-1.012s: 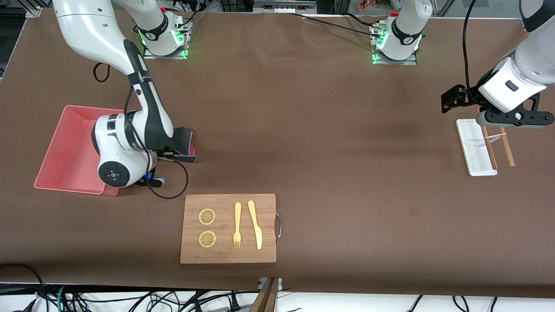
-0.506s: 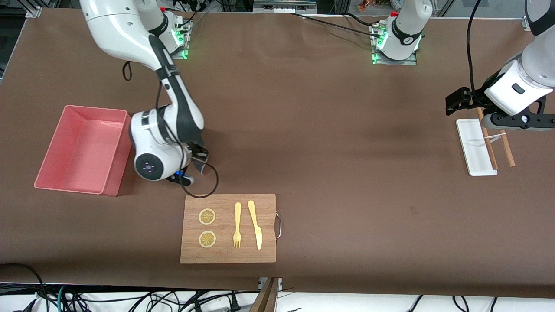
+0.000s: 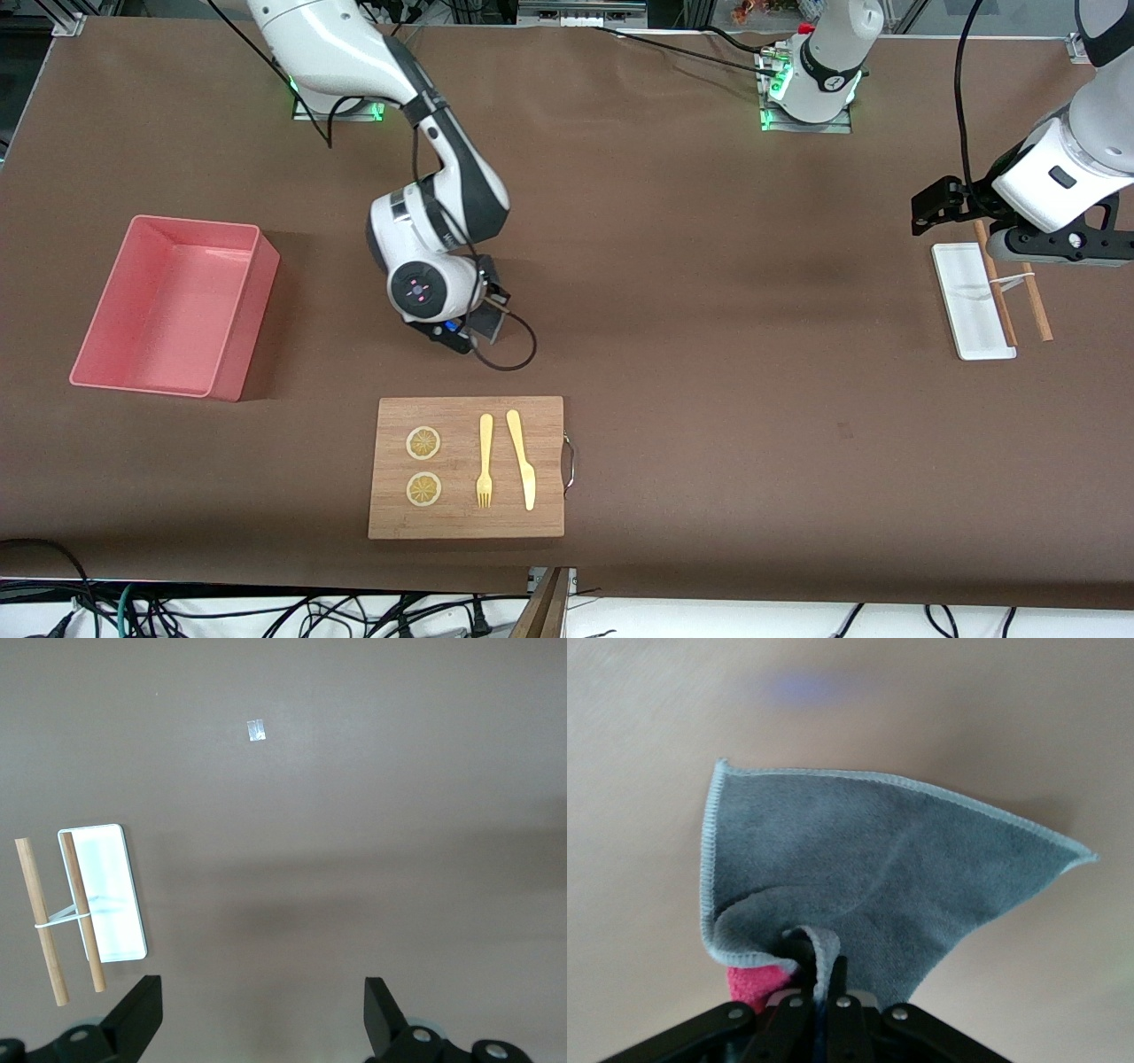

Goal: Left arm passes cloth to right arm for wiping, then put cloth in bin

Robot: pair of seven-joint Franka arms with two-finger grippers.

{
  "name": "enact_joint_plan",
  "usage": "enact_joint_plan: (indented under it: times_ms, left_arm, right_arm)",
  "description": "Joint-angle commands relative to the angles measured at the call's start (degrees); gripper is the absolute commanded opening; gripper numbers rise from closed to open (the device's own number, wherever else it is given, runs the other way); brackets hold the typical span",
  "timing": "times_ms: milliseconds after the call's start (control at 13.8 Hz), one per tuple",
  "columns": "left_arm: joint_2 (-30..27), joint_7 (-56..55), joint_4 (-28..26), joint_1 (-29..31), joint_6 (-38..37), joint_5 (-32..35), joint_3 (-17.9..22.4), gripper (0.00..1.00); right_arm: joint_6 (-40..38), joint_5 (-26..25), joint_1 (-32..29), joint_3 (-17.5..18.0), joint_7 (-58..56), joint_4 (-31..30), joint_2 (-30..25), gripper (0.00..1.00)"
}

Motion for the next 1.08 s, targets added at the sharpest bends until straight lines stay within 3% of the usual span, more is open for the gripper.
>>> enact_joint_plan:
  times_ms: [0, 217, 506, 723, 1012]
  left_arm:
    - [0.3, 1.06, 0.99, 1.51, 0.2, 1.68, -0.13, 1.0]
    - [0.48, 1.05, 2.31, 1.69, -0.24, 1.77, -0.05, 1.0]
    - [1.18, 0.79, 2.23, 1.52, -0.24, 1.69, -0.4, 1.0]
    - [1.35, 0.35, 2.23, 0.38, -0.07, 1.42, -1.53, 1.0]
    - [1.36, 0.61, 2.4, 0.46, -0.06, 1.08, -1.98, 1.0]
  right_arm:
    - [2.46, 2.33, 2.82, -0.59, 4.59, 1.18, 0.91, 0.0]
    - [4.48, 4.45, 3.1, 1.43, 8.38, 2.68, 1.53, 0.0]
    - [5.2, 3.66, 2.48, 1.7, 6.82, 2.42, 1.97, 0.0]
    - [3.8, 3.48, -0.67, 1.35, -0.2, 1.28, 1.97, 0.0]
    - [-4.28, 1.74, -8.23, 1.26, -13.38, 1.27, 1.88, 0.0]
